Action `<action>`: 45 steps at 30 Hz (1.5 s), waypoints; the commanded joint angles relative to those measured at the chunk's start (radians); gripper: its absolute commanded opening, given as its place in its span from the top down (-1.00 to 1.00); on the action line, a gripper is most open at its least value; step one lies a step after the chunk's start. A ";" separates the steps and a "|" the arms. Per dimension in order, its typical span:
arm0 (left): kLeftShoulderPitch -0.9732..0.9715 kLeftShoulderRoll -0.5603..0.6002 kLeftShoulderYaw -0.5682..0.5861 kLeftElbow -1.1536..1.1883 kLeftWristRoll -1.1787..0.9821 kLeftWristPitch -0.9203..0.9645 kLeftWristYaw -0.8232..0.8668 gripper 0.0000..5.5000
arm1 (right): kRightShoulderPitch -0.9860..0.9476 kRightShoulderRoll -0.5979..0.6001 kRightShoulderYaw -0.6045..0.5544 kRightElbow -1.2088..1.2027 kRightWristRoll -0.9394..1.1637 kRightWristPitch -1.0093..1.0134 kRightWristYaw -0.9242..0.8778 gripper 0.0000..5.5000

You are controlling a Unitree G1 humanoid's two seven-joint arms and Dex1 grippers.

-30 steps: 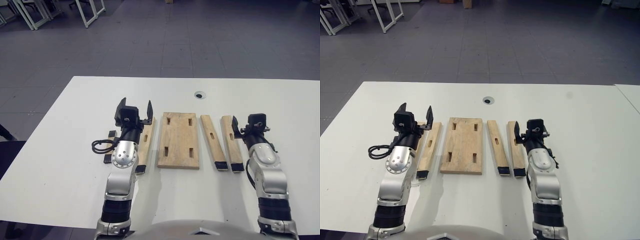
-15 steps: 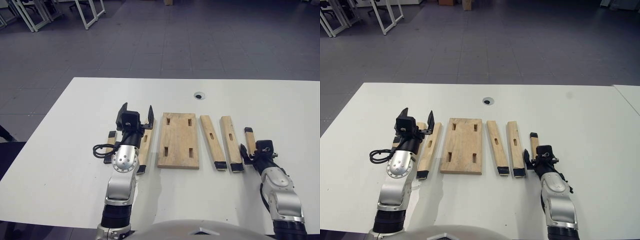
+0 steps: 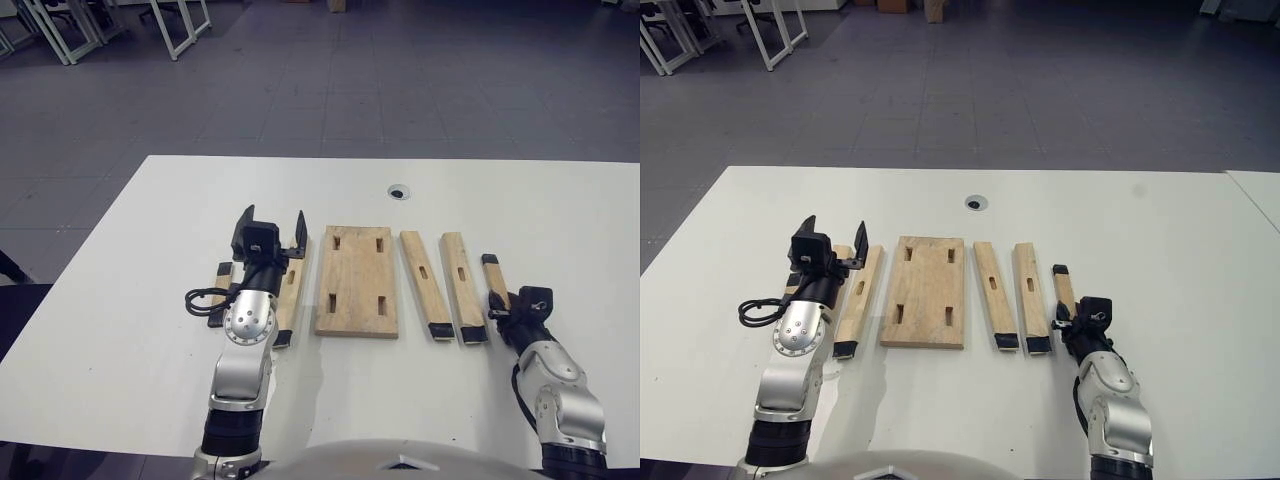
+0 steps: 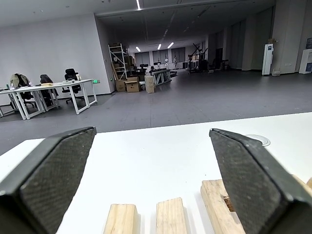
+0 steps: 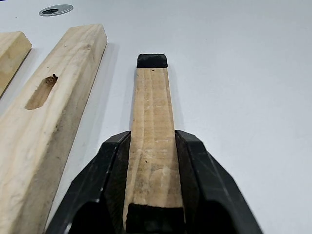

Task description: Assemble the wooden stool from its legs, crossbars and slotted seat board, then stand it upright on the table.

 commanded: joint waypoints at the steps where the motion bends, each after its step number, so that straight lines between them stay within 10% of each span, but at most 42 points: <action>1: -0.038 -0.021 0.045 -0.031 -0.113 0.081 -0.040 -0.57 | -0.099 -0.021 0.036 -0.028 -0.033 -0.035 -0.003 0.53; 14: -0.234 -0.045 0.329 -0.022 -0.958 0.613 -0.166 -0.57 | -0.399 -0.070 0.378 -0.022 -0.028 -0.281 0.401 0.53; 35: -0.219 -0.034 0.202 -0.107 -1.171 0.644 -0.200 -0.57 | -0.382 -0.080 0.467 -0.154 0.028 -0.188 0.488 0.53; 45: -0.217 -0.010 0.220 -0.088 -1.164 0.600 -0.174 0.01 | -0.378 -0.084 0.450 -0.146 0.007 -0.187 0.443 0.53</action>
